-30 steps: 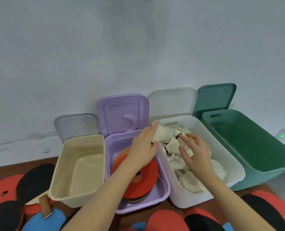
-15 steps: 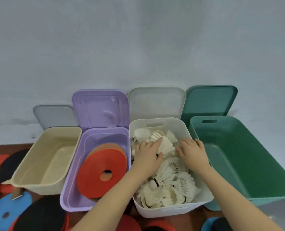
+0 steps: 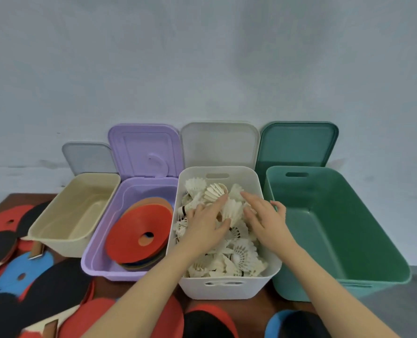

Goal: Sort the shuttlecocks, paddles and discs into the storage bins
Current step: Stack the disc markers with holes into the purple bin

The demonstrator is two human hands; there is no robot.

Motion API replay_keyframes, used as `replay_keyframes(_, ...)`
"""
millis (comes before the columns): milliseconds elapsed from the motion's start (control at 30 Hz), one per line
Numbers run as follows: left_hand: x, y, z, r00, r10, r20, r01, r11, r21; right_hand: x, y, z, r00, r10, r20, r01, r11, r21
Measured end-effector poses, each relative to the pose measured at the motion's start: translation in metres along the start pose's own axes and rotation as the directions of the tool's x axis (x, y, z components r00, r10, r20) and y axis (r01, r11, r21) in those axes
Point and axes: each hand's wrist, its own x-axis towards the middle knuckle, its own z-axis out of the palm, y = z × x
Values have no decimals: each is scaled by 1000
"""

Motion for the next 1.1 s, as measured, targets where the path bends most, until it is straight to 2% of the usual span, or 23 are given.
replay_keyframes(133,-3,-11,14,996,44,80,-66,952,297,-7,0,-7,986,-40,164,67,984,-162)
replay_keyframes(267,-10,-25,23,978,81,195,-146,925,352,-12,-3,-3,952,-31,304,132,940,-315)
replay_keyframes(433,-19,-26,12,991,98,89,-124,921,370,-13,1,3,942,-27,334,193,859,-474)
replay_keyframes(500,-21,-27,7,992,97,77,-120,903,413,-15,0,5,950,-19,312,178,852,-493)
replay_keyframes(600,-26,-26,-2,994,99,50,-111,899,424,-17,-6,3,971,10,239,98,895,-435)
replay_keyframes(767,-39,-23,-21,988,153,16,-145,893,427,-26,-27,-2,992,3,128,46,925,-376)
replay_keyframes(1100,-92,-28,-46,950,307,-61,-265,892,365,-84,-77,-2,993,-91,-81,59,940,-335)
